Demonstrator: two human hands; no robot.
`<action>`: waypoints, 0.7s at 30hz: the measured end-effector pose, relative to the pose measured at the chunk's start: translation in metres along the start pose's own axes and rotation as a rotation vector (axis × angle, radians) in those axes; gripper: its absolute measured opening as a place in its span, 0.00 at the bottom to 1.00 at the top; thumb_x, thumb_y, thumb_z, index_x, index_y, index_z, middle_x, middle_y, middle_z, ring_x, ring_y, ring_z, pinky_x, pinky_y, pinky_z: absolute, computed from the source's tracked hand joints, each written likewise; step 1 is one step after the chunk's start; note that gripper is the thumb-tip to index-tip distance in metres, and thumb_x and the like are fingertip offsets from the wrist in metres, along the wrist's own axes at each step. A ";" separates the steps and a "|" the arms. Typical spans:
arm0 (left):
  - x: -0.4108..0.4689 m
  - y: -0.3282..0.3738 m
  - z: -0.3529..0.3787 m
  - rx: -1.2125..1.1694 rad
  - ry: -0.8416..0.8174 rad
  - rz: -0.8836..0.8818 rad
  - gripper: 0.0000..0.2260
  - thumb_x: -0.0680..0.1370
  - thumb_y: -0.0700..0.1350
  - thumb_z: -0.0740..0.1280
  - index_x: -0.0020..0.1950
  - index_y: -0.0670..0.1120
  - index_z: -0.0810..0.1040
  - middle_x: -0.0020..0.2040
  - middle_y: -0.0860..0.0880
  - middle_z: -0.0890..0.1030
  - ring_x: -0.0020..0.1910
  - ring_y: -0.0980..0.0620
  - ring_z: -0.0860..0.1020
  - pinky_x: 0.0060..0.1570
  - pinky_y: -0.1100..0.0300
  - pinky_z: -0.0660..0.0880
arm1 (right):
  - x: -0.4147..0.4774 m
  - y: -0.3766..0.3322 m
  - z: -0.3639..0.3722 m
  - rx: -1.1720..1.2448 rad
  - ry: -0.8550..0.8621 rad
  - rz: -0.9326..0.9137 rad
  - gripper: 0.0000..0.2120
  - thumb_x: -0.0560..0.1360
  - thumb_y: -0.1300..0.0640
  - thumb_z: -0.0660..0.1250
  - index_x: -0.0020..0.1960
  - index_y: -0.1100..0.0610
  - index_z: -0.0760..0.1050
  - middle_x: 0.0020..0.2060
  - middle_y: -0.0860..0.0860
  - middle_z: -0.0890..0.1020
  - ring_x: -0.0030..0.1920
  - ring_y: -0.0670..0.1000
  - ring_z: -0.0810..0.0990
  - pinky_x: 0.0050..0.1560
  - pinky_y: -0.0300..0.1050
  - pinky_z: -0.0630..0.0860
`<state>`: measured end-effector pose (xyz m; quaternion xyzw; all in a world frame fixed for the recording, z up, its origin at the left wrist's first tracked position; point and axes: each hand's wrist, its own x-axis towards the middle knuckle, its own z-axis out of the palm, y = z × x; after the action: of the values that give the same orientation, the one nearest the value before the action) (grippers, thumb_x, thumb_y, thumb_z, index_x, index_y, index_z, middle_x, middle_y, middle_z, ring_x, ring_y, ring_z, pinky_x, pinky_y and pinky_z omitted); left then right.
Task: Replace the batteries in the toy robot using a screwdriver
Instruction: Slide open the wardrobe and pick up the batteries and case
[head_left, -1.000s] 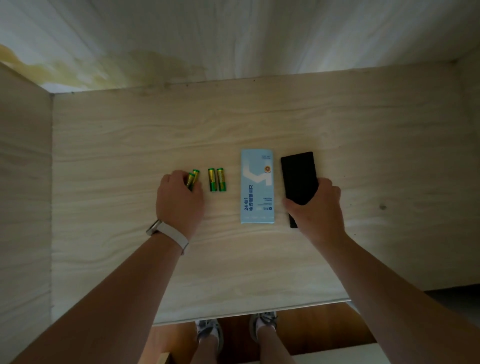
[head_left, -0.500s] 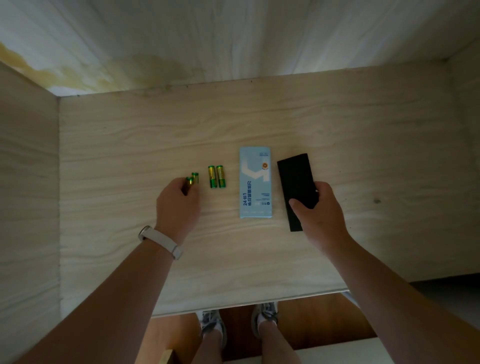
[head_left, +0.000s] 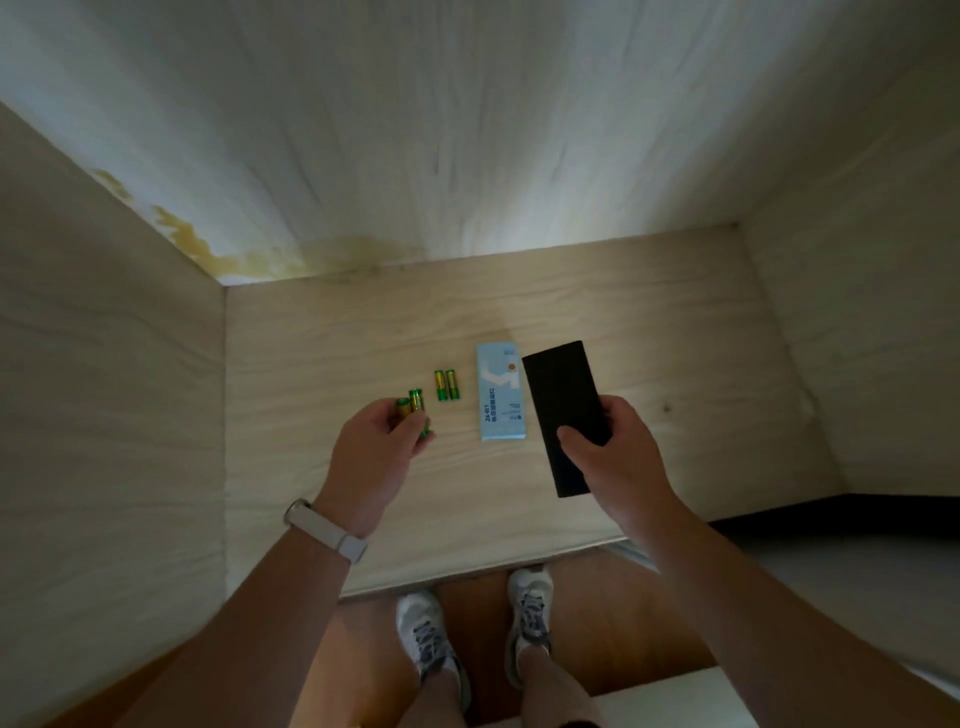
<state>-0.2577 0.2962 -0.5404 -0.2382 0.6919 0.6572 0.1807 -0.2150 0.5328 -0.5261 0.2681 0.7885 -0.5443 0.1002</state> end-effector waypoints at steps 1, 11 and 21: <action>-0.013 0.009 -0.004 -0.052 -0.003 -0.001 0.07 0.81 0.34 0.65 0.44 0.40 0.79 0.44 0.41 0.81 0.42 0.53 0.83 0.53 0.55 0.81 | -0.012 -0.010 -0.001 0.002 0.000 -0.009 0.13 0.72 0.57 0.72 0.49 0.44 0.71 0.42 0.45 0.82 0.37 0.36 0.81 0.26 0.29 0.72; -0.143 0.053 -0.059 -0.344 0.020 0.026 0.05 0.81 0.35 0.65 0.48 0.39 0.80 0.49 0.42 0.82 0.47 0.52 0.83 0.44 0.66 0.80 | -0.126 -0.096 -0.008 -0.004 -0.067 -0.157 0.12 0.74 0.56 0.71 0.51 0.44 0.71 0.44 0.45 0.82 0.39 0.42 0.83 0.35 0.39 0.80; -0.222 0.046 -0.074 -0.476 0.247 0.088 0.06 0.82 0.35 0.65 0.47 0.38 0.81 0.48 0.41 0.82 0.47 0.52 0.83 0.47 0.64 0.81 | -0.167 -0.115 0.004 -0.079 -0.350 -0.295 0.09 0.75 0.54 0.70 0.49 0.44 0.71 0.44 0.44 0.81 0.39 0.40 0.81 0.38 0.41 0.76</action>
<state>-0.0966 0.2441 -0.3722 -0.3220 0.5443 0.7746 0.0049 -0.1368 0.4464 -0.3604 0.0474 0.8105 -0.5599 0.1654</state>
